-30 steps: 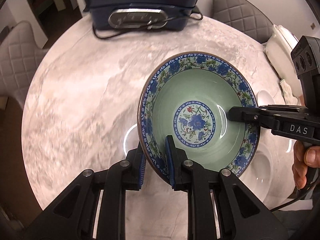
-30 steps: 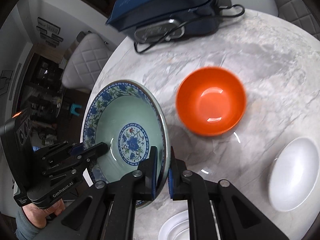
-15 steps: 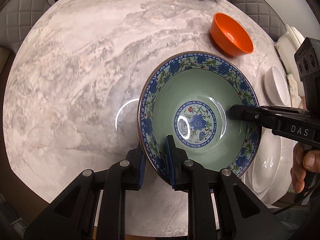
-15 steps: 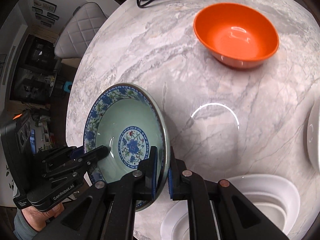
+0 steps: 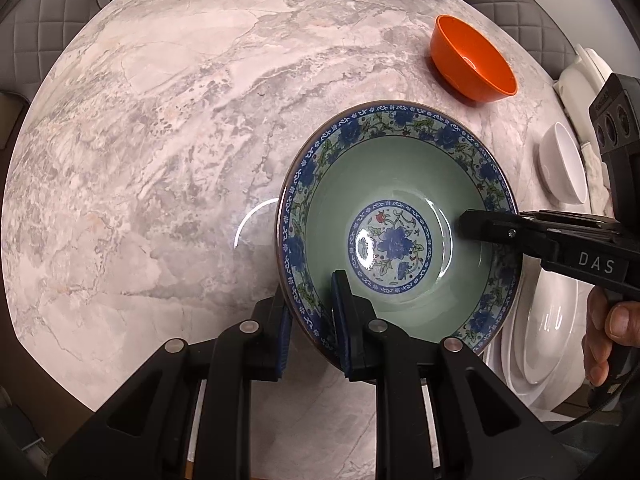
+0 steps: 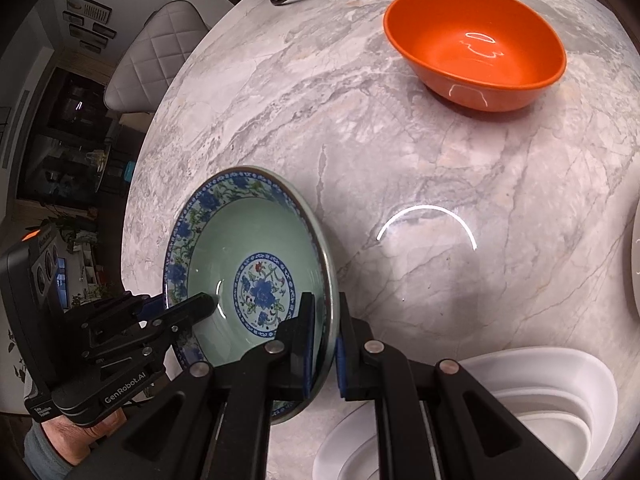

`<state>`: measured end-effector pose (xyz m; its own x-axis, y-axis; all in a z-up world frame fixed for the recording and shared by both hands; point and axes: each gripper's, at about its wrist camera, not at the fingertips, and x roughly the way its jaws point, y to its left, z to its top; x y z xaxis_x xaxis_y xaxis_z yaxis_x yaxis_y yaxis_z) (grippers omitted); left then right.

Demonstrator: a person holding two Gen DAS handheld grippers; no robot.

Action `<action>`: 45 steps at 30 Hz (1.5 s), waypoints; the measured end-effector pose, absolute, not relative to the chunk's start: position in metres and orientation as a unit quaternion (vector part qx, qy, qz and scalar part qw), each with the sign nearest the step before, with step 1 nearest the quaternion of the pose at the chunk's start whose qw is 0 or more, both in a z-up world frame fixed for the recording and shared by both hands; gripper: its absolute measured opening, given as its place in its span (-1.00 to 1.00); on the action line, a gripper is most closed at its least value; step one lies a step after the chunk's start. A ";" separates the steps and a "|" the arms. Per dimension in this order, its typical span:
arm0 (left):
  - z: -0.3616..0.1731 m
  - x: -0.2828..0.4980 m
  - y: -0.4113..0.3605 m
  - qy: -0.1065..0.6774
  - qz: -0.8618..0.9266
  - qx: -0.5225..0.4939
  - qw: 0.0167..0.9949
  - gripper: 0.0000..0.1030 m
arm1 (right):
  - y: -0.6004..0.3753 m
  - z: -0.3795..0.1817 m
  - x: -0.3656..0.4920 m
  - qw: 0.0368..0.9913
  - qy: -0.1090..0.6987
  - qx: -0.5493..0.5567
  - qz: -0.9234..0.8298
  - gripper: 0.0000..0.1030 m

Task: Organize plates and bowls
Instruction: 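Lift the blue-and-white bowl with the left tool and carry it, then set the blue-and-white bowl down beside the plate stack and open the left tool, then move the left tool to the white bowl and close on its rim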

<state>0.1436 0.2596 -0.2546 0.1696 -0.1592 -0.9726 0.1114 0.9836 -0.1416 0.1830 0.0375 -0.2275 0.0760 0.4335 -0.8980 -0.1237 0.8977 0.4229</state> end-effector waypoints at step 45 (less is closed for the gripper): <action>-0.136 0.185 0.084 0.538 -0.252 -0.011 0.804 0.96 | -0.207 -0.131 0.073 0.832 0.478 0.280 -0.008 0.66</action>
<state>0.1852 0.0842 -0.1358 0.2941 -0.4175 -0.8597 0.3940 0.8725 -0.2890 0.0732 -0.2075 -0.1313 0.5424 0.2548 -0.8005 0.2805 0.8433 0.4585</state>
